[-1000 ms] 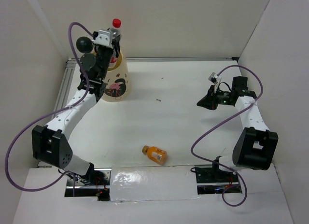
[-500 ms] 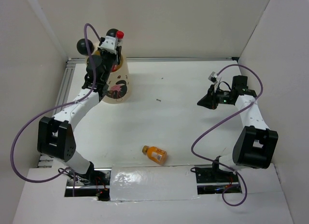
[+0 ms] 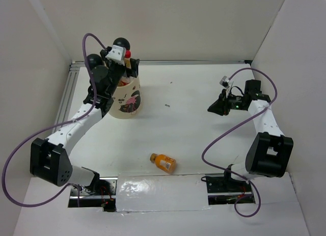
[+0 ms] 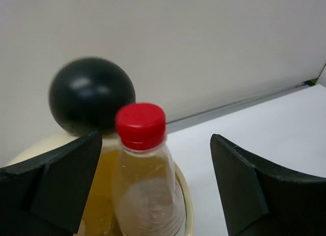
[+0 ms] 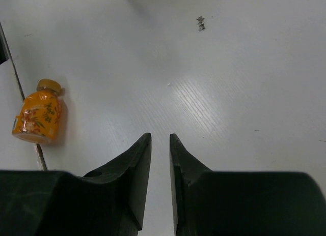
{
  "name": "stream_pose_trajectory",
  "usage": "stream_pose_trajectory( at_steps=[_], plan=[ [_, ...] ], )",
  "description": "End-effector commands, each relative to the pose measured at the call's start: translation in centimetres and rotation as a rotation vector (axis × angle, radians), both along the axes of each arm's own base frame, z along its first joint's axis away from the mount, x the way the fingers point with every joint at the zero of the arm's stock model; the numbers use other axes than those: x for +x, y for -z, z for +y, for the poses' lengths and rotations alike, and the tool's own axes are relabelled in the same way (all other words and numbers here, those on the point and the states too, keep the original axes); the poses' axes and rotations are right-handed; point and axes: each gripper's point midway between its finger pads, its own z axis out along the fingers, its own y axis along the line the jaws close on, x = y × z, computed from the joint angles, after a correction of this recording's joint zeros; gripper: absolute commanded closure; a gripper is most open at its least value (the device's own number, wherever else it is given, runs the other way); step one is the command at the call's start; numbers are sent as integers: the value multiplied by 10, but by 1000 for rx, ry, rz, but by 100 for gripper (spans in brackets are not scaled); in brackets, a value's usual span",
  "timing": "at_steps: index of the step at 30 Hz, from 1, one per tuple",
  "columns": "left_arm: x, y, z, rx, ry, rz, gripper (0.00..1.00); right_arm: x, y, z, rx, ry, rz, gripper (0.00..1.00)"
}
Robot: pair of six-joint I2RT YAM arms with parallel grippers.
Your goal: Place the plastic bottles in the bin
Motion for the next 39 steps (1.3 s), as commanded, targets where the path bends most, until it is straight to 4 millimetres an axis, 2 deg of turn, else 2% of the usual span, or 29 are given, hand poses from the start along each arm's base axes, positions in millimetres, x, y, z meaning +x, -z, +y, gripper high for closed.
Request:
stream_pose_trajectory(
  at_steps=[1,3,4,6,7,8,9,10,11,12,13,14,15,16,17,18,19,20,22,23,24,25,29,30,32,34,36,38,39],
  plan=[
    [-24,-95,14,-62,-23,-199,0,-5,-8,3,22,-23,-16,71],
    [-38,-130,15,-60,-19,-256,0,-5,-8,3,18,-27,-24,63],
    [-50,-144,11,-68,3,-278,0,-6,-7,3,20,-27,-15,49],
    [-71,-159,-7,-42,99,-295,0,-8,-9,4,13,-34,-30,34],
    [-81,-156,-17,-11,156,-244,2,-9,-10,5,-4,-48,-53,27],
    [-100,-159,-30,-6,228,-226,5,-10,-9,6,-7,-54,-52,17],
    [-114,-152,-46,15,326,-190,12,-11,-14,10,-32,-90,-117,15],
    [-124,-122,-57,42,390,-72,20,-15,-11,16,-57,-125,-127,13],
    [-135,-107,-65,46,437,-15,41,-16,-13,20,-77,-148,-155,10],
    [-159,-100,-74,12,490,35,55,-18,-11,25,-93,-166,-163,10],
    [-166,-64,-79,14,513,134,66,-23,-10,37,-120,-208,-172,10],
    [-180,-38,-85,15,535,223,78,-20,-10,44,-140,-230,-204,10],
    [-190,-22,-84,6,536,274,80,-22,-12,52,-142,-236,-193,10],
    [-205,0,-79,-40,527,348,79,-29,-12,71,-142,-283,-185,17],
    [-214,11,-76,-55,524,380,73,-30,-9,79,-165,-291,-174,22],
    [-227,22,-76,-62,531,412,62,-34,-8,88,-172,-309,-165,28],
    [-230,28,-67,-107,479,439,44,-46,-4,111,-168,-368,-138,34],
    [-242,31,-57,-130,466,430,39,-49,-1,119,-194,-378,-132,39],
    [-251,33,-44,-173,415,429,28,-57,8,138,-218,-404,-96,40],
    [-255,33,-38,-177,401,421,25,-70,16,152,-248,-443,-88,40],
    [-261,28,-29,-199,388,403,25,-74,21,159,-259,-456,-71,35],
    [-263,30,-24,-196,365,407,24,-81,30,164,-278,-484,-41,33],
    [-274,34,1,-213,275,476,20,-128,46,195,-319,-642,9,26],
    [-277,47,8,-195,239,532,20,-134,52,198,-343,-649,30,26],
    [-282,51,21,-226,192,558,20,-146,57,212,-354,-667,72,24],
    [-289,60,31,-239,154,597,19,-149,59,221,-359,-665,98,24],
    [-297,56,39,-282,149,584,19,-154,63,234,-394,-679,138,24],
    [-303,58,45,-292,149,586,18,-158,70,237,-469,-673,184,24],
    [-306,53,50,-303,145,568,18,-162,74,251,-500,-696,200,24]
  ],
)
